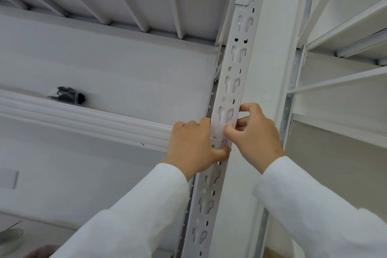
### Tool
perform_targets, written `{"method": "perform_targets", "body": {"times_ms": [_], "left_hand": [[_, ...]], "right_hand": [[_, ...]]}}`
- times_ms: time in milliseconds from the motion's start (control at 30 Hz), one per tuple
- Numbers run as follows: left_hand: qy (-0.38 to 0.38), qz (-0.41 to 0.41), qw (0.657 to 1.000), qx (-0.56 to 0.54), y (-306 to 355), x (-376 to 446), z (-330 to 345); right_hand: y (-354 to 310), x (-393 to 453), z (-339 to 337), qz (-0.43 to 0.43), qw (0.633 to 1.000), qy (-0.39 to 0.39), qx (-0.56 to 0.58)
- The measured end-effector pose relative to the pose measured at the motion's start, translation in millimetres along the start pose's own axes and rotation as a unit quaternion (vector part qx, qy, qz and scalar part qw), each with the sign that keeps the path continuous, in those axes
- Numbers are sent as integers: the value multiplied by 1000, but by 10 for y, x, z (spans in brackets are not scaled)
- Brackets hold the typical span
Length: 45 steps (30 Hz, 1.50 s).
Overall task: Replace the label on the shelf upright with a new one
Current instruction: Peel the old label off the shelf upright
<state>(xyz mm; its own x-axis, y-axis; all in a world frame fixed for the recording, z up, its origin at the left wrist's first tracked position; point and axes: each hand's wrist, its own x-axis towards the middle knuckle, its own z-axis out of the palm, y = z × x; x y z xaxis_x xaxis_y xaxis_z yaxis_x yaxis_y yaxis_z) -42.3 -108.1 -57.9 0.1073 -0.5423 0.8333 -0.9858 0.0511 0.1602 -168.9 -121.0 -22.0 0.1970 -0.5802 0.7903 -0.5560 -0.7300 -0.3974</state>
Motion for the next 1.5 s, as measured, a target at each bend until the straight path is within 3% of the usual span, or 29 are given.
{"method": "perform_targets", "body": {"times_ms": [333,767,867,1067,1267,1367,1500], "left_hand": [[13,3,1000,-2,8,-1,9],[-12,-17,1000,4,46,-12,-43],[-18,-23,1000,13,51,-6,-57],[-43,-22,999,11,44,-15,-94],[-58,-48,990,-123,6,-21,-163],[5,-91,962,-259,38,-25,-191],[51,-90,958,-269,153,56,-159]], "right_hand": [[-25,-18,49,-4,999,23,-26],[-106,-19,52,-20,984,25,-176],[-24,45,28,-10,990,30,-141],[269,-56,-39,16,997,72,35],[374,-109,-100,21,992,35,122],[407,-88,-101,36,988,17,147],[437,-99,-60,43,984,-3,172]]}}
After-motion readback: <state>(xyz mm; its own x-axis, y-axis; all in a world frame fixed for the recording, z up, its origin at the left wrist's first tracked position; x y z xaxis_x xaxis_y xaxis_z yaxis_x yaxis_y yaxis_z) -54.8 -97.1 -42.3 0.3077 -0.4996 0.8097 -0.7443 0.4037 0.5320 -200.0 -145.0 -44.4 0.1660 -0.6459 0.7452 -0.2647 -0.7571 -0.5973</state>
